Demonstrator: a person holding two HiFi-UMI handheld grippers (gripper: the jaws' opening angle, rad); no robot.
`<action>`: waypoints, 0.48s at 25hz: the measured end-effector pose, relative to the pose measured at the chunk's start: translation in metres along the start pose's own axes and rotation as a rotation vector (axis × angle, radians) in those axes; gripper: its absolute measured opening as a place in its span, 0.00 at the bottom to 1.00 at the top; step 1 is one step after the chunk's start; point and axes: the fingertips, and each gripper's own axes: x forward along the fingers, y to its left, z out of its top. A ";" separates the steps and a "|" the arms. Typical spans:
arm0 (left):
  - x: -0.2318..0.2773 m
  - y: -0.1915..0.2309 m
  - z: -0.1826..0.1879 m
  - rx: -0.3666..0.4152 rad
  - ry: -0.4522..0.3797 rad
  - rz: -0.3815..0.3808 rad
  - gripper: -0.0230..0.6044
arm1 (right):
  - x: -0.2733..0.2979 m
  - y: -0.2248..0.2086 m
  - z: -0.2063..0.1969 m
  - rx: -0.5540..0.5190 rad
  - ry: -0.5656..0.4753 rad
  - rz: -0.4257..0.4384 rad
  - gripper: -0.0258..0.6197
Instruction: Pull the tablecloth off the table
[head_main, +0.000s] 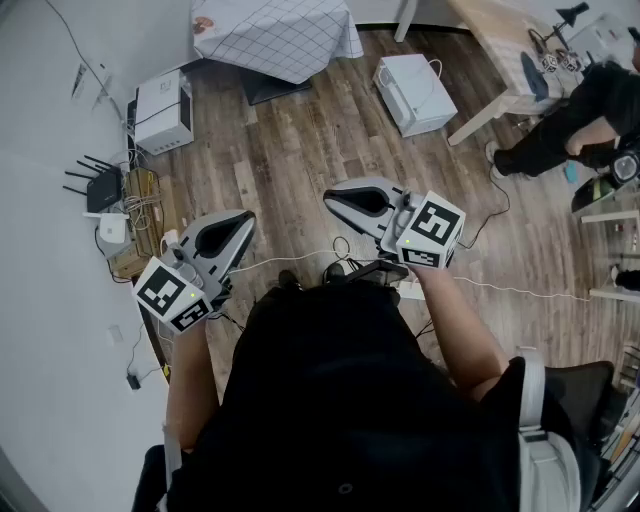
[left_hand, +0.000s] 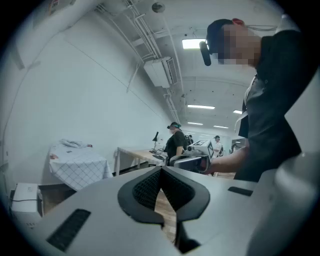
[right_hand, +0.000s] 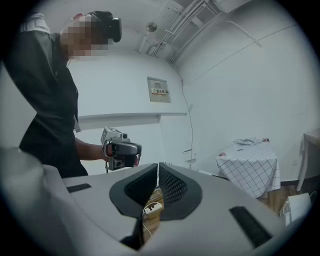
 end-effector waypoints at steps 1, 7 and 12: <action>0.009 -0.002 0.000 0.006 0.006 -0.010 0.05 | -0.003 -0.004 0.000 -0.005 0.000 0.002 0.08; 0.048 -0.013 -0.001 0.021 0.027 -0.036 0.05 | -0.019 -0.016 -0.002 -0.009 -0.013 0.011 0.08; 0.060 0.000 -0.016 -0.026 0.054 -0.018 0.05 | -0.025 -0.022 -0.007 -0.020 -0.027 0.013 0.08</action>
